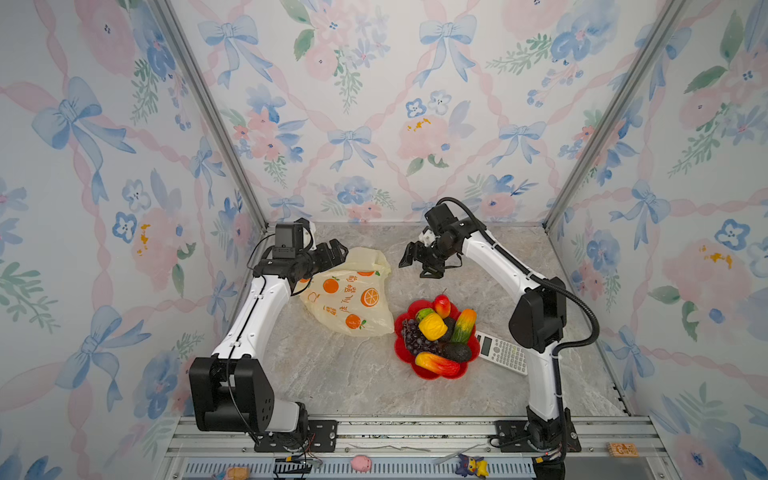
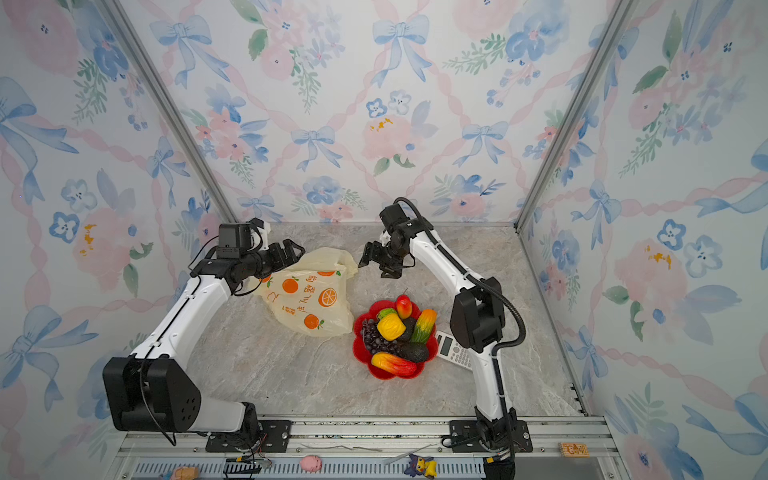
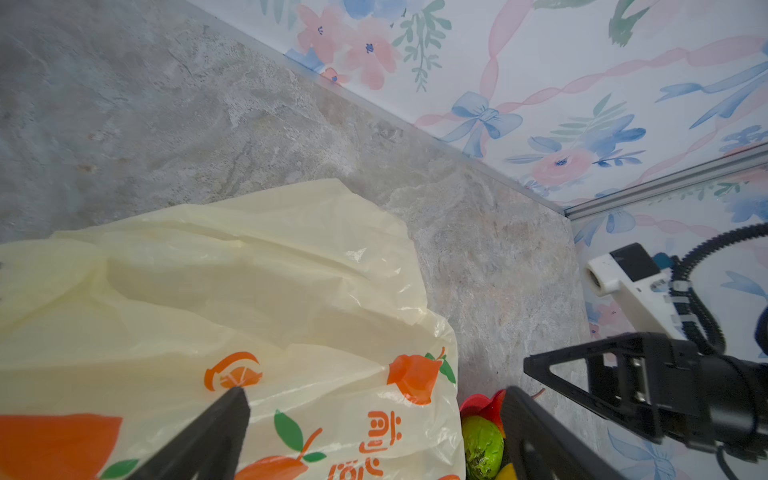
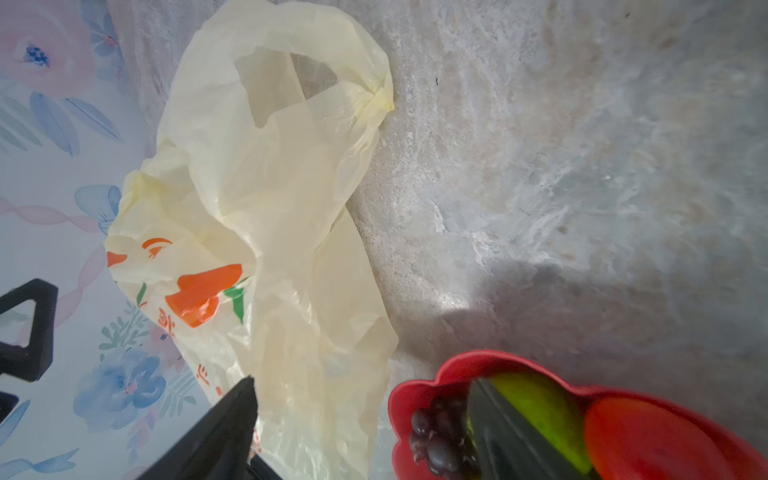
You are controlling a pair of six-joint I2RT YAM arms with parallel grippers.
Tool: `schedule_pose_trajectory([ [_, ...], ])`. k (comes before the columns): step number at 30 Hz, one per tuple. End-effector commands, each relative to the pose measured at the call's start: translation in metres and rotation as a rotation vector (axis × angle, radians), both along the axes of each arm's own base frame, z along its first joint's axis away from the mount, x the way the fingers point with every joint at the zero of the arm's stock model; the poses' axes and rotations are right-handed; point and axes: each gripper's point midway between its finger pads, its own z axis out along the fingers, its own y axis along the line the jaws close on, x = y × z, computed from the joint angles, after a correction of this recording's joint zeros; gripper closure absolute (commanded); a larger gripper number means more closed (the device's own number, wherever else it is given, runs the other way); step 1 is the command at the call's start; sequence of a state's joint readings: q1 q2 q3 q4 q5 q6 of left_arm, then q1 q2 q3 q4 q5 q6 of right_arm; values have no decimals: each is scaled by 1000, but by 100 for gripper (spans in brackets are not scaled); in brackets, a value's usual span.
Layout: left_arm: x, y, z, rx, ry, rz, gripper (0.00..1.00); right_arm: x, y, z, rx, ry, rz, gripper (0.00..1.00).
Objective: Place the fruits into the plastic bag
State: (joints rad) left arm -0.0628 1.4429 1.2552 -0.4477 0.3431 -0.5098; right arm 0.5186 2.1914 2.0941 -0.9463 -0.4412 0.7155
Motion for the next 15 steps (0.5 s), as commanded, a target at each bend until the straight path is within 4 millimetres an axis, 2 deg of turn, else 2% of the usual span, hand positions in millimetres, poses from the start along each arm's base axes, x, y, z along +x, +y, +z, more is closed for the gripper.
schedule_pose_trajectory([
  [1,14,-23,5,99,-14,-67,3,23,28,10,150,-4,-45,13],
  [3,21,-36,5,144,-6,-95,3,32,40,-1,198,36,-80,7],
  [5,26,-40,5,151,-4,-92,3,38,50,-11,243,76,-116,5],
  [9,26,-32,4,176,5,-55,3,48,72,-23,329,140,-182,0],
  [11,22,-29,0,183,16,-53,3,47,81,-32,340,183,-209,3],
  [15,14,-19,-4,184,30,-35,3,43,90,-54,331,256,-273,4],
])
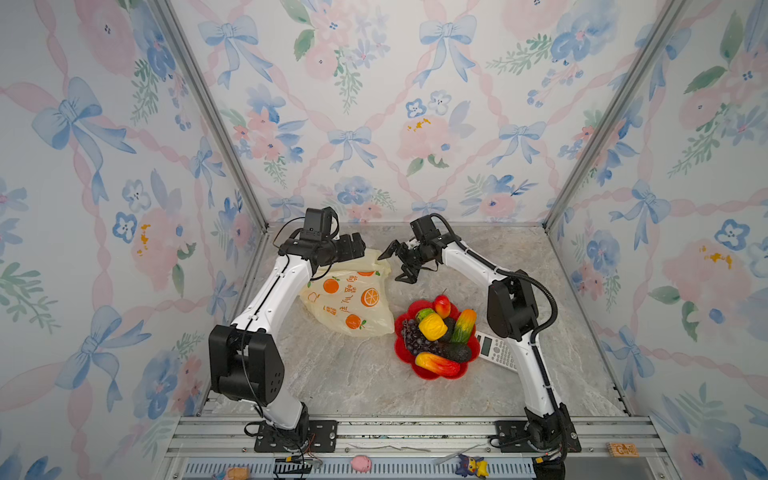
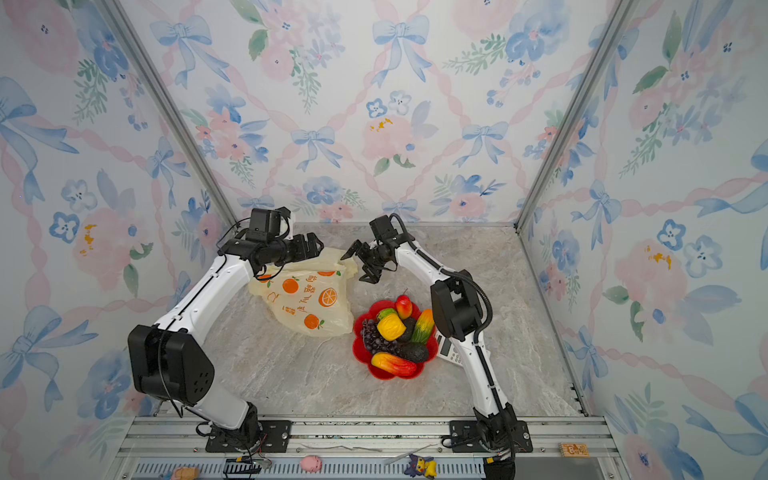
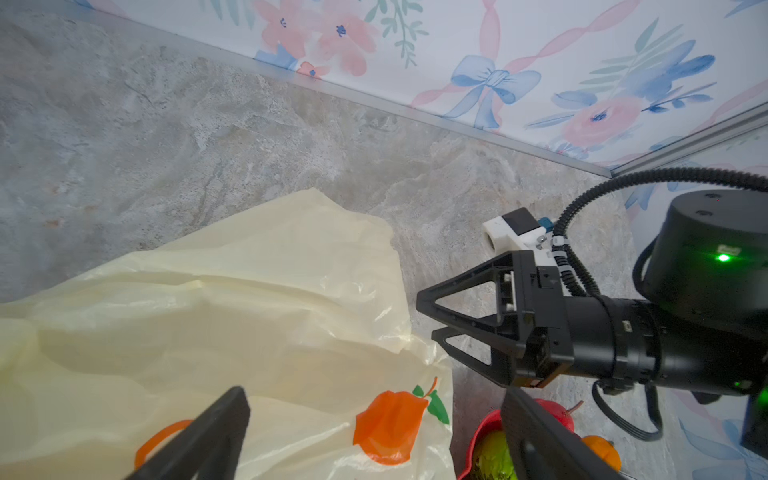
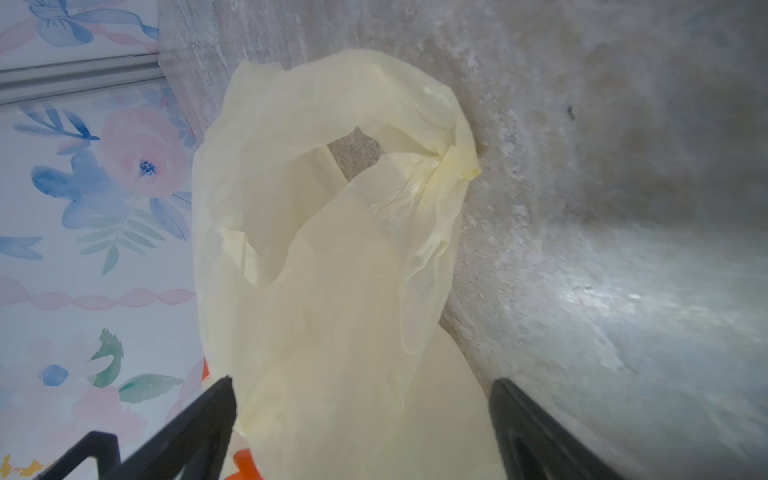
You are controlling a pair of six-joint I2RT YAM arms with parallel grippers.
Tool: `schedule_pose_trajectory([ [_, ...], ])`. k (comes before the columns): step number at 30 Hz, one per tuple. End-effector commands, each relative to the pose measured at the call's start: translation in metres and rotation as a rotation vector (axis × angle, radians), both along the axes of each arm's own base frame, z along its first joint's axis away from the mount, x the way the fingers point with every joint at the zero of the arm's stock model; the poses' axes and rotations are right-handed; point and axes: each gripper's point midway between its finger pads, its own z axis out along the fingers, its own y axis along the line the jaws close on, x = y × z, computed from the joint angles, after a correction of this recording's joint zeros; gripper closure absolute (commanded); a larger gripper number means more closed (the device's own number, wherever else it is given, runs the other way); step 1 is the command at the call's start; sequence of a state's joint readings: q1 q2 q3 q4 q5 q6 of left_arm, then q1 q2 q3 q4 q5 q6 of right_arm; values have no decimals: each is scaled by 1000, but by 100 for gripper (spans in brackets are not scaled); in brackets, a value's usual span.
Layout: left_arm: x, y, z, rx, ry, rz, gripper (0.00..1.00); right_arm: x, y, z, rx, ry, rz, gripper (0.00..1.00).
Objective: Place the fruits into the plastic bag
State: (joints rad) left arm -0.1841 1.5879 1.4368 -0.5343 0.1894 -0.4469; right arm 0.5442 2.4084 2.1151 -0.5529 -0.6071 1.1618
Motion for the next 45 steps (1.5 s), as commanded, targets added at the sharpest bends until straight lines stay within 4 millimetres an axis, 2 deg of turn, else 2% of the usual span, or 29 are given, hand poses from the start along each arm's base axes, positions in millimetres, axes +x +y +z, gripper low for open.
schedule_pose_trajectory([
  [1,-13,14,-2,31,15,19,3,0,20,-6,55,78,-66,4],
  [6,-22,30,1,15,11,49,3,5,27,-22,56,123,-141,4],
  [11,-31,35,-1,11,14,59,3,7,27,-37,2,134,-182,1],
  [14,-36,36,-2,10,16,59,3,16,19,-45,-51,91,-223,10],
  [17,-41,37,-2,7,14,62,3,34,20,-37,-39,-4,-254,26],
  [19,-43,38,-2,5,16,66,3,48,24,-25,-19,-86,-260,41],
  [24,-50,41,0,-1,12,74,3,66,22,3,-16,-222,-238,94],
  [25,-52,41,0,0,10,74,3,68,20,9,-16,-245,-237,100],
  [29,-57,46,4,1,-2,84,3,77,5,58,-25,-401,-212,100],
  [33,-60,47,12,-11,-20,91,3,75,-9,131,-83,-639,-122,100],
  [37,-58,44,32,-43,-60,89,3,59,-17,206,-186,-885,-1,100],
  [40,-54,38,56,-90,-101,87,3,43,-20,253,-243,-1043,60,100],
  [45,-45,32,114,-183,-201,98,3,18,-23,316,-227,-1186,51,100],
])
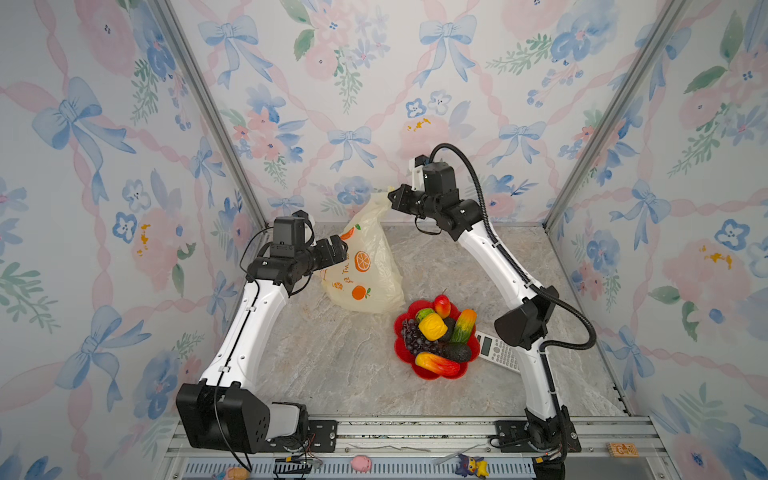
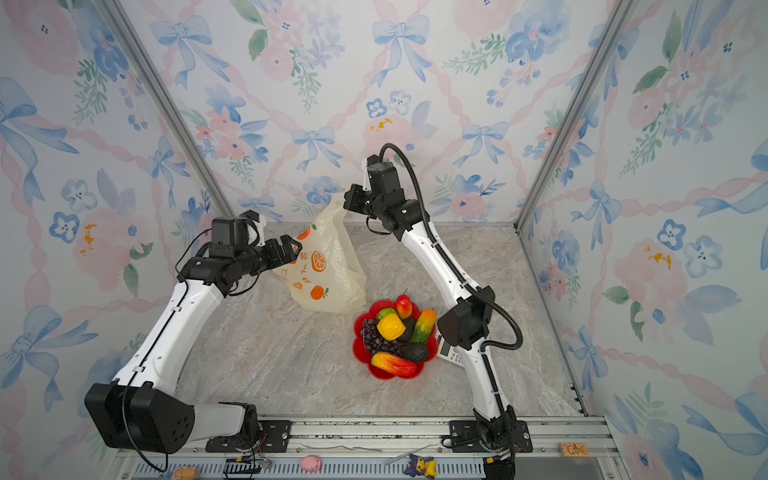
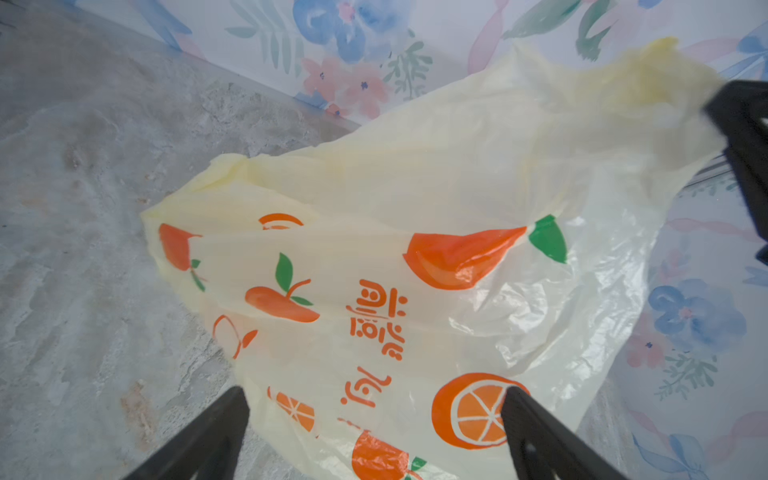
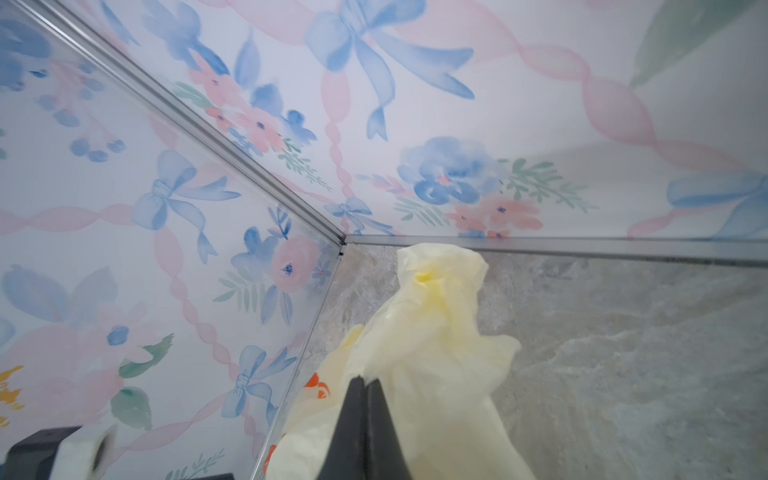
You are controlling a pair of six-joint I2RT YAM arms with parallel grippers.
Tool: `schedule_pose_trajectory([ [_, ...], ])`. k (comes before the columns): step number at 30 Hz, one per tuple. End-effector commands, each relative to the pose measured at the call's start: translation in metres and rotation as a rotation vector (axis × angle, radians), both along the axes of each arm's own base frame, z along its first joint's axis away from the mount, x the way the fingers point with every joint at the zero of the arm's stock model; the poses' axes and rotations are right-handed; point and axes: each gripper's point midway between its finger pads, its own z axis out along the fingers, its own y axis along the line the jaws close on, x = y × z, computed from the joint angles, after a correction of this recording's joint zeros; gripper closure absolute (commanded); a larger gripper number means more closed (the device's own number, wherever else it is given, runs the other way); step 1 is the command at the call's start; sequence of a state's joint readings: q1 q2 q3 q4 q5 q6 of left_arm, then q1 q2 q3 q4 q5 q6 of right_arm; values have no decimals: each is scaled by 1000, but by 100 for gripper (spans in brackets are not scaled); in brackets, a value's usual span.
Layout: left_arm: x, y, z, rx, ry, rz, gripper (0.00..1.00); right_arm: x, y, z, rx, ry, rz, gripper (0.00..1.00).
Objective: Place the fruits into the plastic bag
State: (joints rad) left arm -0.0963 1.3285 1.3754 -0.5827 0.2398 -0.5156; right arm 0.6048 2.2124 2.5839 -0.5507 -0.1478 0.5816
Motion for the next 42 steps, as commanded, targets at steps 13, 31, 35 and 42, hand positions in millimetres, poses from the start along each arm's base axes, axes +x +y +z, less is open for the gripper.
schedule_pose_trajectory([
  [13,-4,-30,105,-214,-199,-73,3,-70,10,6,-141,-20,187,100],
  [31,-34,-60,-29,-667,189,-28,2,-119,58,-122,-87,296,346,100],
  [35,-24,-70,-46,-674,260,-47,2,-127,60,-128,-60,320,358,100],
  [42,-10,-72,-61,-654,291,-37,3,-146,76,-141,-51,351,407,100],
])
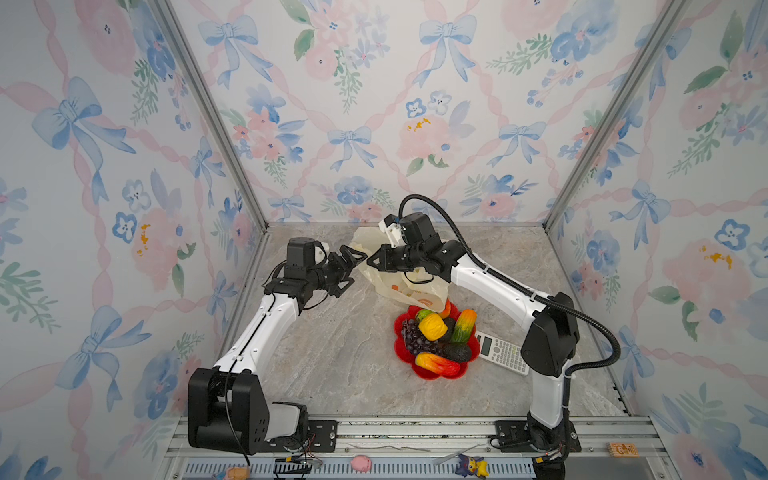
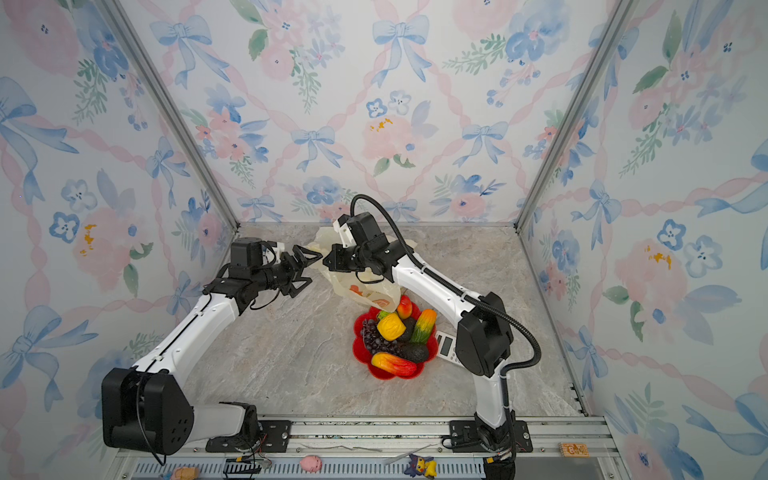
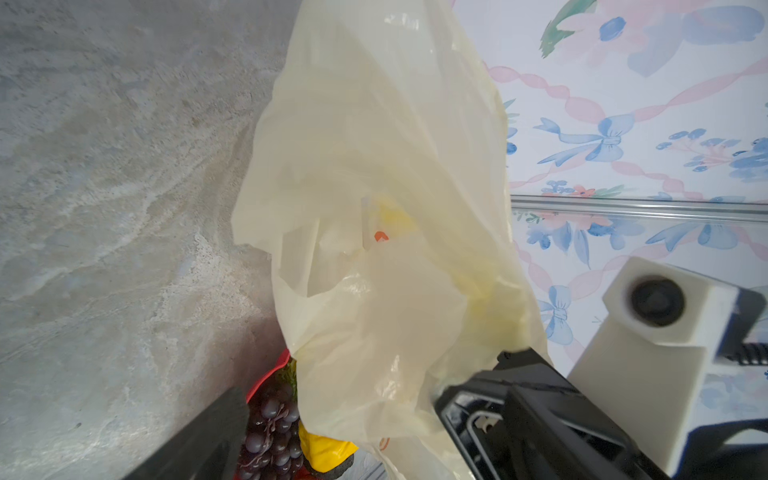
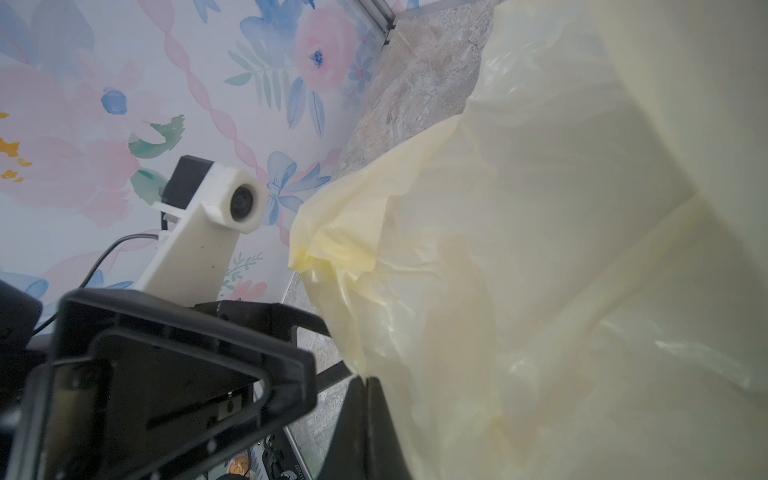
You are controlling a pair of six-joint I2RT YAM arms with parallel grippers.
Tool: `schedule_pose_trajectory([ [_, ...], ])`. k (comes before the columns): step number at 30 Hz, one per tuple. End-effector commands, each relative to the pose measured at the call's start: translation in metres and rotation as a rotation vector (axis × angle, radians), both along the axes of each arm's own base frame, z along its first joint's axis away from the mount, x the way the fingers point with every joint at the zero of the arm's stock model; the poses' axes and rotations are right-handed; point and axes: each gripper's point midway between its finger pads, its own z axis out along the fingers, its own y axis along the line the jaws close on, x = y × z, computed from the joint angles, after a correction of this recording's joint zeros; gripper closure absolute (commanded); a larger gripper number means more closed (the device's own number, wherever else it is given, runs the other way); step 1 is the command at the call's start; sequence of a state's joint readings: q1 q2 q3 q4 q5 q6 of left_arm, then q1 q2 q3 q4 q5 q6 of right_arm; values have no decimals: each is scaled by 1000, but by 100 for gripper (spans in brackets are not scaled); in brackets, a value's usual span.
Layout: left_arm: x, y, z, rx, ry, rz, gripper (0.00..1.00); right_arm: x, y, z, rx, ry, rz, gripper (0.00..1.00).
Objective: Place the fruits into the plastic bag
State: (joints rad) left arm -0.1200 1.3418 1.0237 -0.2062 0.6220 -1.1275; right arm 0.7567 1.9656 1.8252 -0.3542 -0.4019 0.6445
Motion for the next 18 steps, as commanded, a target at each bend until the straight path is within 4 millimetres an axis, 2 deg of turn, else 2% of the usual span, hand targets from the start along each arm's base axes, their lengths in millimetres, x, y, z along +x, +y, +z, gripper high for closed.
schedule_pose_trajectory([
  [1,8,-5,9,-15,-28,-20,3,-19,13,8,38,8,52,100],
  [8,18,-1,14,-19,-36,-14,4,-37,27,-7,6,46,132,100],
  [13,20,2,14,-20,-34,-7,9,-42,30,-18,-32,52,161,100],
  [15,21,3,16,-18,-40,-5,15,-43,30,-21,-37,62,165,100],
  [18,20,3,13,-16,-34,-6,28,-46,32,-22,-29,69,176,100],
])
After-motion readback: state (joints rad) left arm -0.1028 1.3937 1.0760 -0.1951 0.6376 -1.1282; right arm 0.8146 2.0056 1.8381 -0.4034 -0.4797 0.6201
